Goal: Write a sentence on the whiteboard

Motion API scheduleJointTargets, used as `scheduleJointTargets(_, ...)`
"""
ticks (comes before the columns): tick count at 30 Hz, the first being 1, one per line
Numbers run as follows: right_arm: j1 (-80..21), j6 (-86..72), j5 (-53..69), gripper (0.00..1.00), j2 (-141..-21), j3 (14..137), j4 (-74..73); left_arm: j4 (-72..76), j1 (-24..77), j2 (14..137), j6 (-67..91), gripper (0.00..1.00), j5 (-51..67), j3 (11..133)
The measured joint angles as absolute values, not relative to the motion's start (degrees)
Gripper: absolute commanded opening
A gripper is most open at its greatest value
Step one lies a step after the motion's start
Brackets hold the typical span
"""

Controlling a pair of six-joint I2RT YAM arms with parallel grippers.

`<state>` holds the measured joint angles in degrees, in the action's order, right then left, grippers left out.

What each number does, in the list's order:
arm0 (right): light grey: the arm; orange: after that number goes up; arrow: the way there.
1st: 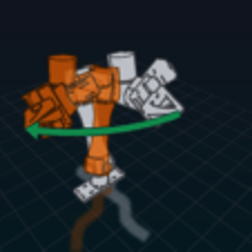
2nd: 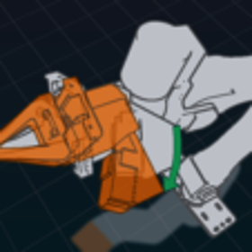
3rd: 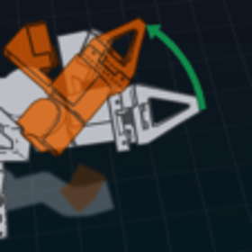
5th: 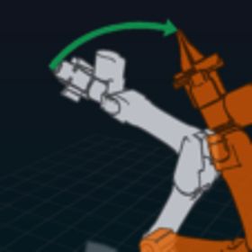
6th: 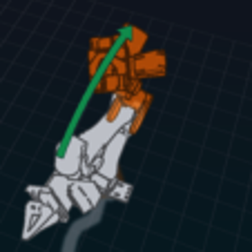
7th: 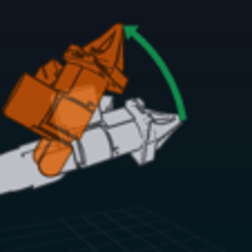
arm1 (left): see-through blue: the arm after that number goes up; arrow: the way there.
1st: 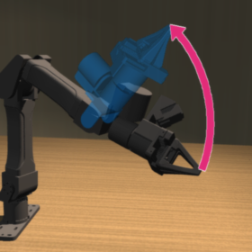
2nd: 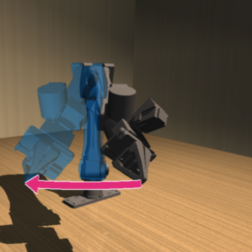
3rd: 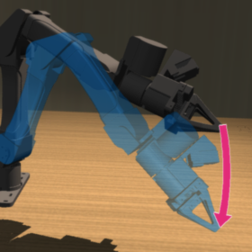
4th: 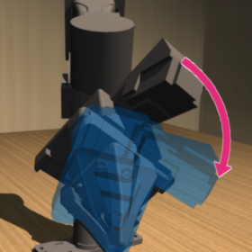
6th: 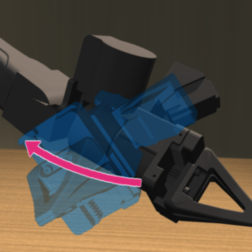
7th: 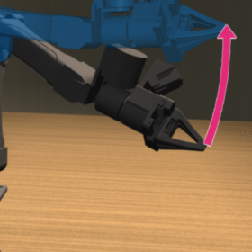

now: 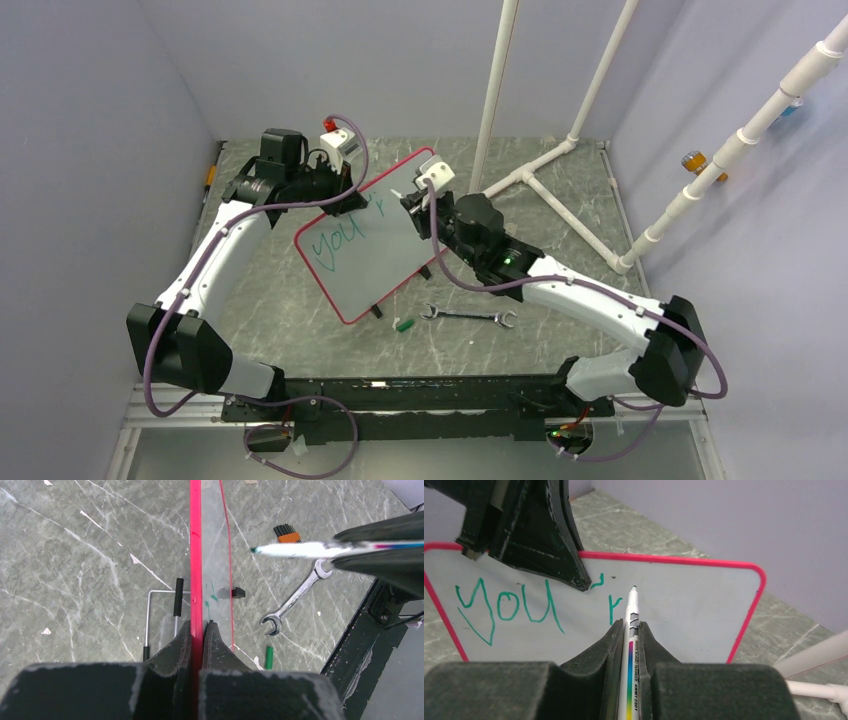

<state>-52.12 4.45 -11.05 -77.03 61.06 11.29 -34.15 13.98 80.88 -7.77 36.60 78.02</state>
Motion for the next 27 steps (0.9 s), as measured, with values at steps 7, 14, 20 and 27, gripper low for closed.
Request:
scheduleJointTargets(7, -51.33, 3.81, -11.62, 0.0, -74.52, 59.33, 12.56, -34.28, 13.98, 80.84, -7.79, 0.0, 36.6, 78.02)
scheduleJointTargets(14, -50.98, 2.94, -11.35, 0.0, -76.49, 58.43, 12.53, -34.3, 13.98, 80.84, -7.79, 0.0, 36.62, 78.02)
scheduleJointTargets(20, -50.76, 2.46, -10.39, 0.0, -78.06, 58.43, 12.53, -34.33, 13.98, 80.84, -7.79, 0.0, 36.6, 78.02)
scheduleJointTargets(27, -50.7, 1.96, -9.96, 0.0, -79.05, 58.43, 12.58, -34.33, 13.98, 80.84, -7.77, 0.0, 36.62, 78.02)
